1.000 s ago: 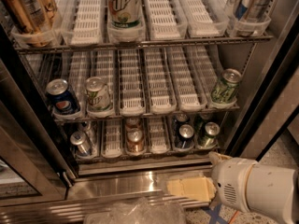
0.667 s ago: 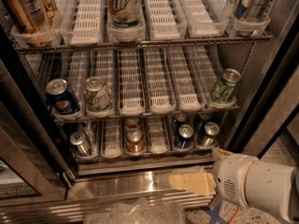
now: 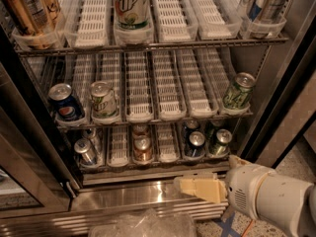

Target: Pick green can from bottom shelf of fridge

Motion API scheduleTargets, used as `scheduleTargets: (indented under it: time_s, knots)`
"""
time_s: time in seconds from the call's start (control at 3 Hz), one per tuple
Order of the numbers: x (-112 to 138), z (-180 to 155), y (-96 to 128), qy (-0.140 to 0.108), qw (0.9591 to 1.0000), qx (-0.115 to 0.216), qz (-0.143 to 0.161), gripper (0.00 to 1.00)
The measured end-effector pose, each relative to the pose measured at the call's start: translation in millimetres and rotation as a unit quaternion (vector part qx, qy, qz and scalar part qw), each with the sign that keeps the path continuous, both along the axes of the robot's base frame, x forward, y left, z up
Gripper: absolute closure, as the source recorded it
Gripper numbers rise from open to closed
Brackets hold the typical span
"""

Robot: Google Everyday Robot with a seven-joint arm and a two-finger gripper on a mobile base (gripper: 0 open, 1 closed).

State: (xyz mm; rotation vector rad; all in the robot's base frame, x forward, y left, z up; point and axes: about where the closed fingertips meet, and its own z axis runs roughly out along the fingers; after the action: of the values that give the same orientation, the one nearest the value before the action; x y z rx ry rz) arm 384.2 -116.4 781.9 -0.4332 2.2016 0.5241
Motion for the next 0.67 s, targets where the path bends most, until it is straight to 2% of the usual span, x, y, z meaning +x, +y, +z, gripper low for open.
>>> scheduleTargets:
  time_s: [0.33,0.67]
  knots:
    - [10.2,-10.0,-9.7,-0.027,0.9967,0.009,-0.076,0.0]
    - [13.1,-6.4,-15.9,-0.047,0.9929,-0.004,-0.109,0.0]
